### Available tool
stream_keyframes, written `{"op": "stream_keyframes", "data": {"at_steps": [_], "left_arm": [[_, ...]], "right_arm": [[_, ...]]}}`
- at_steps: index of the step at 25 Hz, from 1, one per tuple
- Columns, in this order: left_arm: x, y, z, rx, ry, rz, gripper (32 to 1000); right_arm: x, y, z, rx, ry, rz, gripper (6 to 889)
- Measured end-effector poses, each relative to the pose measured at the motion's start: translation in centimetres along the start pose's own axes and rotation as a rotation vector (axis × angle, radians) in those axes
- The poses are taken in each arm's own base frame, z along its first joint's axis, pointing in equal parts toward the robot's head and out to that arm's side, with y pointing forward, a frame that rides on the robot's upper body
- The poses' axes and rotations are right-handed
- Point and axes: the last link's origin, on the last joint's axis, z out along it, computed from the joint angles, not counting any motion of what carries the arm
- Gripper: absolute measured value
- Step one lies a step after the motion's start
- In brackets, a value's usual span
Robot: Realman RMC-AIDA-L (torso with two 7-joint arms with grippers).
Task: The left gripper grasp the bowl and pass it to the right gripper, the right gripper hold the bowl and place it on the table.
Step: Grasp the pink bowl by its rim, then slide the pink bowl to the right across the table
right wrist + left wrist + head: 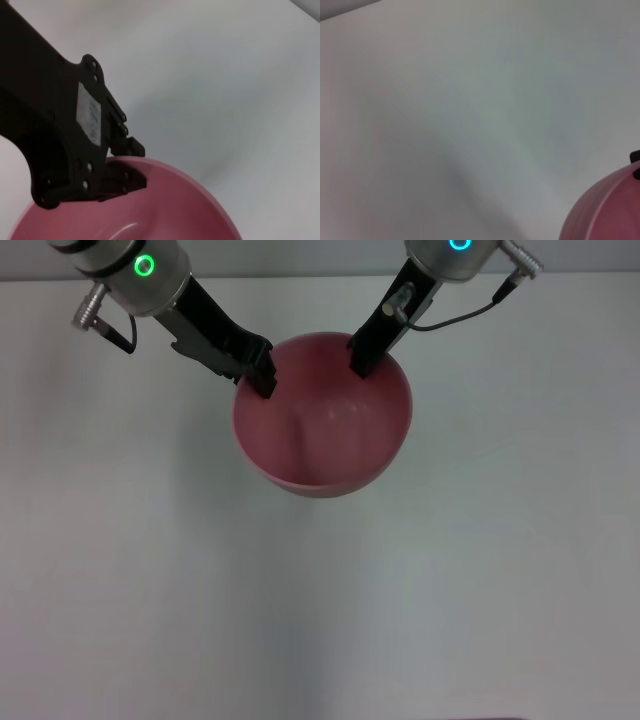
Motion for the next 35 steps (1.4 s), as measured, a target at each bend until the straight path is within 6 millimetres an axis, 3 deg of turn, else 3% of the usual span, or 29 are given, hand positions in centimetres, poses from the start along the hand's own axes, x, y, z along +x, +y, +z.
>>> {"op": "stream_keyframes", "data": {"at_steps": [2, 15, 21, 35], "left_arm": [[0.1, 0.0, -0.1, 0.000, 0.003, -0.004, 42], [0.2, 0.4, -0.7, -0.006, 0.002, -0.001, 694], [0.3, 0.6, -1.0, -0.007, 0.008, -0.001, 789], [0.0, 0.5, -1.6, -0.001, -0.001, -0.005, 789]], "right_arm": [[0.0, 0.0, 0.0, 0.001, 0.001, 0.001, 40], [0.3, -0.3, 0.1, 0.006, 0.001, 0.007, 37], [0.4, -0.4, 0.2, 0.007, 0.000, 0.010, 36], [1.1, -1.0, 0.4, 0.009, -0.004, 0.031, 36]]}}
